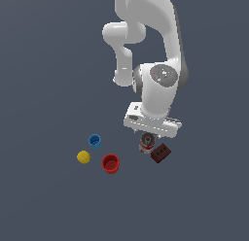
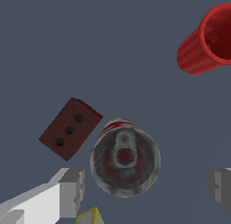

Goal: Pick up a designated object from a clutter of objects.

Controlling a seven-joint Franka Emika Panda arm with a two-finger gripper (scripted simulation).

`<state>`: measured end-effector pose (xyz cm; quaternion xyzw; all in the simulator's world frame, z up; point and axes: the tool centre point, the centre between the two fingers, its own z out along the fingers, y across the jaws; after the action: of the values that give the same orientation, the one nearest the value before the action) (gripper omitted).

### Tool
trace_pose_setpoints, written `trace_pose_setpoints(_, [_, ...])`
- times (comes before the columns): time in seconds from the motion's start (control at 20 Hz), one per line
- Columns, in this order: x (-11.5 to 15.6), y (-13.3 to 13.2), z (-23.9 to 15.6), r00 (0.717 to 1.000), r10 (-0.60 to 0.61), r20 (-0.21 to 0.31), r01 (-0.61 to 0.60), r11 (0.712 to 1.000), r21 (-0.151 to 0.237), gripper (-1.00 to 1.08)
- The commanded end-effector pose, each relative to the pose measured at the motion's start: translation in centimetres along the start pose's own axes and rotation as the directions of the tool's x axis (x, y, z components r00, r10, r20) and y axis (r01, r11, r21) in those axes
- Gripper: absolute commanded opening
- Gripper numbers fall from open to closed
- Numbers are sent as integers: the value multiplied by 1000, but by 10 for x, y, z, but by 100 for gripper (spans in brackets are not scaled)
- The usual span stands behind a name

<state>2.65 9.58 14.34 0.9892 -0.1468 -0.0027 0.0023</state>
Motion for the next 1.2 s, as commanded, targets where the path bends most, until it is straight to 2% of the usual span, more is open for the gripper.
trace_pose_setpoints(0.0, [-2,-6,8,1000,19,-3,-19,1000,3,100])
trace_pose_setpoints(0.55, [-4,-10,20,1000,30,-3,-30,1000,5,100])
trace_pose_setpoints(1.15, [-4,-11,65,999,34,-5,-34,999,5,100])
